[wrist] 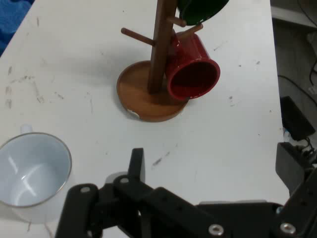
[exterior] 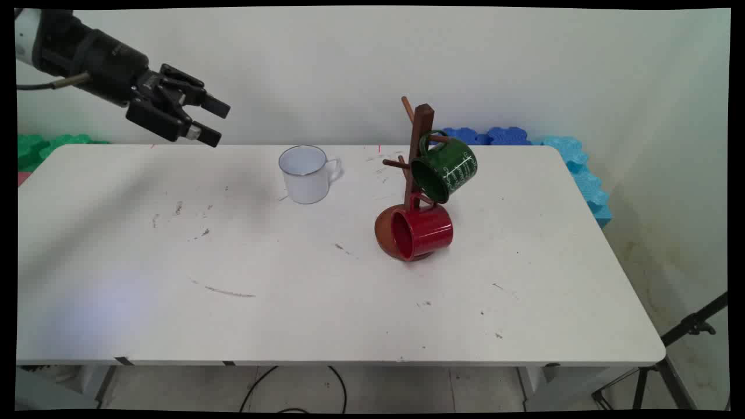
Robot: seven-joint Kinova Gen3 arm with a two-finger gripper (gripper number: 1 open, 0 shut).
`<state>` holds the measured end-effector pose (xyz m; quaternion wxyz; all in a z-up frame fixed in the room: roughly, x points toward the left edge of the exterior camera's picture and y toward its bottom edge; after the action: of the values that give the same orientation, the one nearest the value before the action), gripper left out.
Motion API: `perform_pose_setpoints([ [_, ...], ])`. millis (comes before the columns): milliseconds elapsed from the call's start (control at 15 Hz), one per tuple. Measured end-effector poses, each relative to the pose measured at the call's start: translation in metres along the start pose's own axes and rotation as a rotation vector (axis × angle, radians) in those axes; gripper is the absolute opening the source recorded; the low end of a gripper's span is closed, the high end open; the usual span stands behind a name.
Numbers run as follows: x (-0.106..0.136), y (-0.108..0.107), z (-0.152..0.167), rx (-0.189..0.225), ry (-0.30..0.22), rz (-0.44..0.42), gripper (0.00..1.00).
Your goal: Pick up the green mug from the rack
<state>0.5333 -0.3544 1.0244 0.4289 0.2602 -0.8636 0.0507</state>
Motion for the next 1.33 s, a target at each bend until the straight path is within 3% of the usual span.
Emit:
perform_pose_setpoints([
  [600,0.010,0.020,0.036,0.039,0.059,-0.031,1.00],
  [933,0.040,0.055,0.089,0.075,0.087,-0.111,1.00],
  [1333,0.066,0.098,0.159,0.093,0.079,-0.194,1.00],
])
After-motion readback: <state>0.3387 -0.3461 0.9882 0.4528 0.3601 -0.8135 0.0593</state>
